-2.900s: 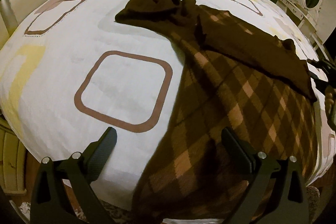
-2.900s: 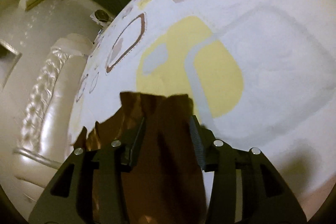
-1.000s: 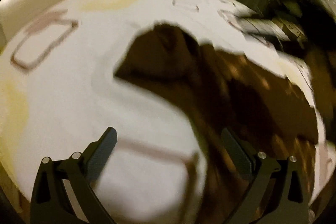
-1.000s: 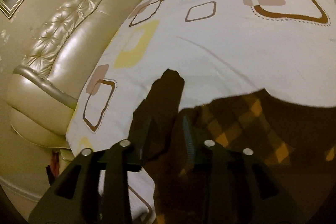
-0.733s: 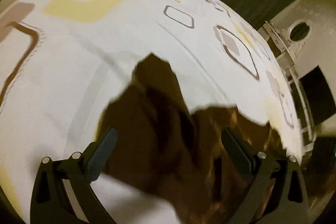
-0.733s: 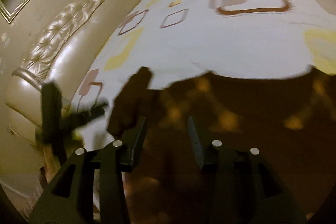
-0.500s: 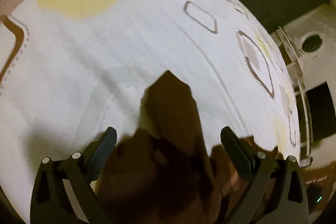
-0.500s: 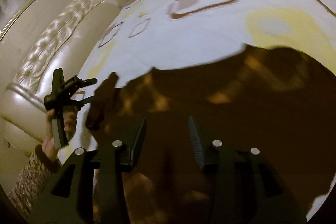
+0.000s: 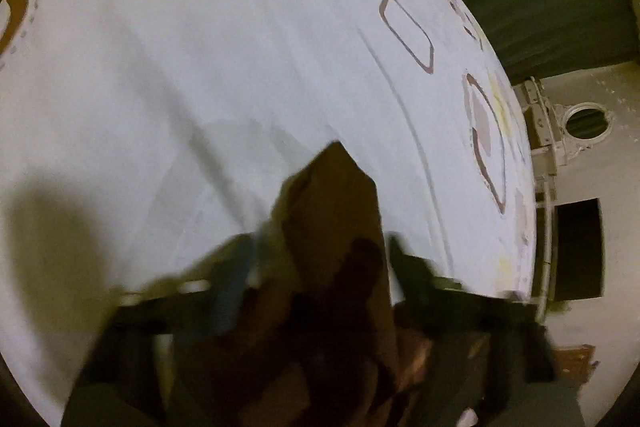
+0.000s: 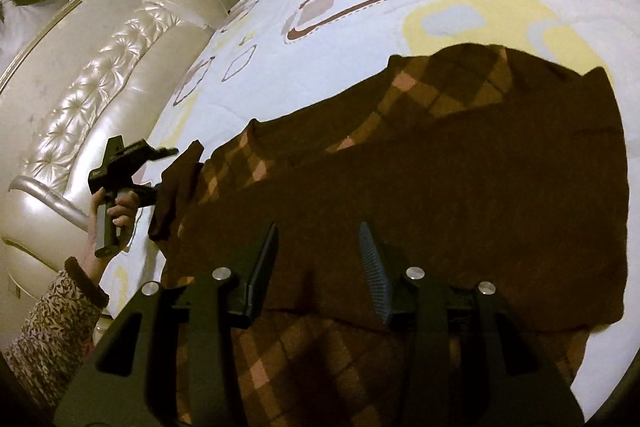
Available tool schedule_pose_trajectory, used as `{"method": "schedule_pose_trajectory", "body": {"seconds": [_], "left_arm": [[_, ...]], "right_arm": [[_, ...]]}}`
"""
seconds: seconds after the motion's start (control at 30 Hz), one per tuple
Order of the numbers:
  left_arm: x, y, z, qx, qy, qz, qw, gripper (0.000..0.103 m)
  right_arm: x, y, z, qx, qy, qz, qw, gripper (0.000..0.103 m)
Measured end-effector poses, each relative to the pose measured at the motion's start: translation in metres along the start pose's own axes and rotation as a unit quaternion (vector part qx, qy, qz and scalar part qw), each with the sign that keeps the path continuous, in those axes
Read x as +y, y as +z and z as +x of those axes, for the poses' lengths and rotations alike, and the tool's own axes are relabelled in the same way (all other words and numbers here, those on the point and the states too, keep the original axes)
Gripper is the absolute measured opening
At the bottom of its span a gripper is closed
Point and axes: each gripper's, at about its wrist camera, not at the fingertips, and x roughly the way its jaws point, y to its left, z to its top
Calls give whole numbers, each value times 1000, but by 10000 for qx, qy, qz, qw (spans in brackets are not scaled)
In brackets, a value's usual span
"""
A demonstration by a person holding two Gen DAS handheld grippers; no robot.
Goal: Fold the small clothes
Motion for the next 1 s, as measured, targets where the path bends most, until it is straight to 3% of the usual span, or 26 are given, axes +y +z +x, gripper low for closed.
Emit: {"method": "schedule_pose_trajectory", "body": {"seconds": [0.2,0.37,0.43,0.5,0.57,0.7,0.8,1.0], "left_arm": [[-2,8,0,-67,-325,-66,9994,54],[1,14,9,-14,-361,-193,9992,54],[2,16,7,-106,-357,-195,9991,49],[2,17,4,-126,-341,-172,9992,23],[0,17,6,-61,-371,-118,9992,13],[-12,12,6,-56,-87,253,9996,10],[-18,17,-6,-293,-87,275,9992,10],[-45,18,-25,-343,11,567,9978,9]], "right_arm": [[-3,-4,6,50,-12,21,10000,42],[-6,-9,8,63,-22,67,10000,42],[-5,-9,7,51,-8,88,9999,42],[-3,-10,5,23,-8,68,10000,42],[-3,-11,5,14,2,64,10000,42],[-4,-12,4,-28,31,140,9999,42],[-3,-10,2,-79,44,133,9999,43],[-4,-6,-8,-242,70,188,9995,43]]}}
